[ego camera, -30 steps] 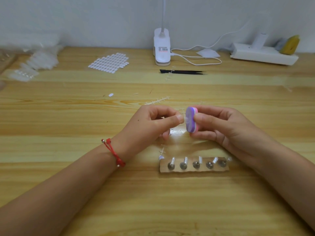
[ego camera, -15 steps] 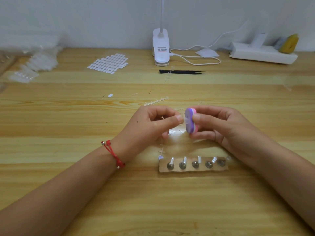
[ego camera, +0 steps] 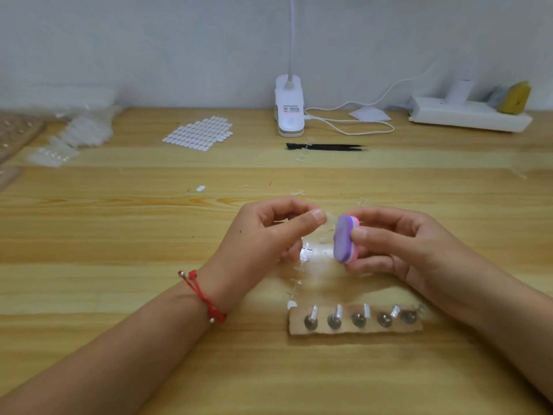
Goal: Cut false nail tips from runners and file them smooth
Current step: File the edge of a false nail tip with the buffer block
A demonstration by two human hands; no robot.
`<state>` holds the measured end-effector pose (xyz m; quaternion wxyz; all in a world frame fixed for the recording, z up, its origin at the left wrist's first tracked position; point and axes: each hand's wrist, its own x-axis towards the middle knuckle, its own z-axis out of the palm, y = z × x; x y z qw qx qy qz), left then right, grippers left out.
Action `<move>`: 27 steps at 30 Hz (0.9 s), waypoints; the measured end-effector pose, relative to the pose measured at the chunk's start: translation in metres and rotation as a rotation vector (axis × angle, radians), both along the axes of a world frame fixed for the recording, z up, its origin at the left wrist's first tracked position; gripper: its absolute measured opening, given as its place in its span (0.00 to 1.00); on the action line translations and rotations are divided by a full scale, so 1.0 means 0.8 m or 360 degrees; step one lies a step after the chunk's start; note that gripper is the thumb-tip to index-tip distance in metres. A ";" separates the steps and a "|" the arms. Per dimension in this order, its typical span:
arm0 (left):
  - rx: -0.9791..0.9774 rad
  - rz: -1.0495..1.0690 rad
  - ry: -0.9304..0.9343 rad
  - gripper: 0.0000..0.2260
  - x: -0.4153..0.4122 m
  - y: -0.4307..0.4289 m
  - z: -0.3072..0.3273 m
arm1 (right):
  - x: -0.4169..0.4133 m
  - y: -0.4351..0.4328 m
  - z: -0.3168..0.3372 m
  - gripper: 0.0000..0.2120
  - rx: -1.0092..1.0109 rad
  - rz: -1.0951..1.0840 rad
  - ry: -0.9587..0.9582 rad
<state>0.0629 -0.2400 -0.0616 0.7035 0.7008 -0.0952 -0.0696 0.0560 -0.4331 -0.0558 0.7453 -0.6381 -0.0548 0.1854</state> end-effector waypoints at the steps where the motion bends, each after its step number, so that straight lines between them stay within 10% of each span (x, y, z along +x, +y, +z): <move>1: -0.0011 -0.0006 0.0000 0.04 0.000 0.000 -0.001 | 0.000 0.000 -0.001 0.15 0.0049 -0.0034 0.0010; 27: -0.0037 0.0021 -0.0061 0.05 -0.003 0.001 -0.001 | 0.001 0.001 -0.005 0.17 0.0276 -0.0250 -0.0059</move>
